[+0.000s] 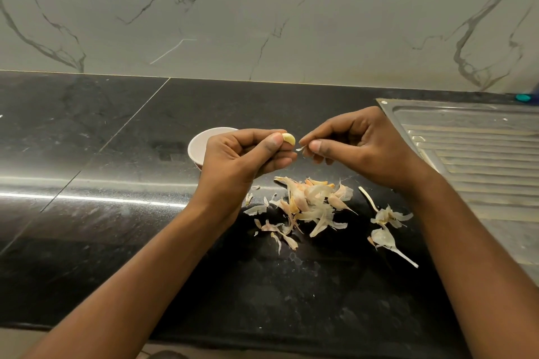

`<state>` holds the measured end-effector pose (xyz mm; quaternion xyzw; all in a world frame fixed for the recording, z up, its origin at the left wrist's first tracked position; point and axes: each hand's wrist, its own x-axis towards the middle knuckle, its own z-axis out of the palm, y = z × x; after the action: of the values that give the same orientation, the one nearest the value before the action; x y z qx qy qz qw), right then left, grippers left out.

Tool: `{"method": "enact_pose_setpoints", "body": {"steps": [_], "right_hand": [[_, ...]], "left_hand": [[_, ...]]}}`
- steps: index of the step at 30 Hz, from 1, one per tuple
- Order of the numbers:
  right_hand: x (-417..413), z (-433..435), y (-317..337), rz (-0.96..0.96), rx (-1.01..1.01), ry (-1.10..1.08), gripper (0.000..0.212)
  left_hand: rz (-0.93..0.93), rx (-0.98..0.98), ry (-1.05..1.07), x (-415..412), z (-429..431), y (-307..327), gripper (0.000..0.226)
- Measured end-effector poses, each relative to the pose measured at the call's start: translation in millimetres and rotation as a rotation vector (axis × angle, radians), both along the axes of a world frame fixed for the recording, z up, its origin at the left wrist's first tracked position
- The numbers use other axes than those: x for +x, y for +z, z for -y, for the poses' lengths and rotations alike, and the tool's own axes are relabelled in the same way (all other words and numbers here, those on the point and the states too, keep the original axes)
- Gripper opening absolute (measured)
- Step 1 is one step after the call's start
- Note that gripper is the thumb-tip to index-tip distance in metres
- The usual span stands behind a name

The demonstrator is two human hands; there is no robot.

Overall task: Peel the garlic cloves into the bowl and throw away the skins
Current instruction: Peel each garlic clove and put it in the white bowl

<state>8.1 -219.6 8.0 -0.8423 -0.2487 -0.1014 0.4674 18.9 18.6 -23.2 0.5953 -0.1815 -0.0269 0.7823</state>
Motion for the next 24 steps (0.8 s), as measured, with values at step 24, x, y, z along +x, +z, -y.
{"method": "enact_pose_setpoints", "body": {"steps": [24], "right_hand": [[2.7,-6.8,-1.4,0.095,-0.005,-0.050,0.010]], "left_hand": [[0.211,0.156,0.122,0.0,-1.8,0.6,0.014]]}}
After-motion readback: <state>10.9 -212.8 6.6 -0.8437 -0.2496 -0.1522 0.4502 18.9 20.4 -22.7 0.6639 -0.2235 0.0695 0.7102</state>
